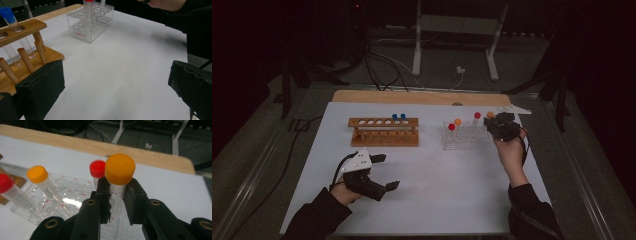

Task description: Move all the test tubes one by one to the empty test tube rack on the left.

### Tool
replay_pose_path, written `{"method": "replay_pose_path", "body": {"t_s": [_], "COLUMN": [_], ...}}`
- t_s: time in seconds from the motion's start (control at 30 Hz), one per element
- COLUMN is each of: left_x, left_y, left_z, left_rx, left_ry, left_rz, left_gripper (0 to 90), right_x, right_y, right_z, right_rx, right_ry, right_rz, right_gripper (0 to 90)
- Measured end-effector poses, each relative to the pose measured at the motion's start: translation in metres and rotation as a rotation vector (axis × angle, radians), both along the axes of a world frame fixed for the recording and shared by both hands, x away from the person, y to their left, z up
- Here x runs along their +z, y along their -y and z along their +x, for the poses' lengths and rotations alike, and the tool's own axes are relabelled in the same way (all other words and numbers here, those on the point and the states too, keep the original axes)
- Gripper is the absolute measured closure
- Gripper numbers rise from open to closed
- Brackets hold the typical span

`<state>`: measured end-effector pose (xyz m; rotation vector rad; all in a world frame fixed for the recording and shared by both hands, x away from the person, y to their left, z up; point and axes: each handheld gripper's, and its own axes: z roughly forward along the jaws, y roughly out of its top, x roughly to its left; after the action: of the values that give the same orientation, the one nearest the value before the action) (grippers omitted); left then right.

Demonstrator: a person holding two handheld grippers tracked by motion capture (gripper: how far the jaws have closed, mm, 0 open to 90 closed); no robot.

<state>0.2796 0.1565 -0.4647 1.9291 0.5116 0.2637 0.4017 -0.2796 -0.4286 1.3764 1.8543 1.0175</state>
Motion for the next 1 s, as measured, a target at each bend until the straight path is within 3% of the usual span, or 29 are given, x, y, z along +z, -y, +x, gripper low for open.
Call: {"method": "replay_pose_path", "body": {"t_s": [0.3,0.5,1.0], "left_x": [0.0,0.001,0.007], "left_y": [0.002,0.004,0.009], "left_z": [-0.001,-0.002,-0.005], "left_rx": [-0.005,-0.01,-0.003], "left_ry": [0.001,0.005,0.003], "left_rz": [0.013,0.013,0.034], "left_gripper": [1.5,1.5,1.5], "right_x": [0.027,0.035,0.015], "right_y": [0.0,-0.008,-0.041], "right_z": [-0.018,-0.036,-0.075], "right_rx": [0.03,0.099,0.286], "right_ry": [0.046,0.059,0.011], "right_rz": [-0.007,-0.015,-0.07], "right_gripper": [75.2,75.1,75.2]}}
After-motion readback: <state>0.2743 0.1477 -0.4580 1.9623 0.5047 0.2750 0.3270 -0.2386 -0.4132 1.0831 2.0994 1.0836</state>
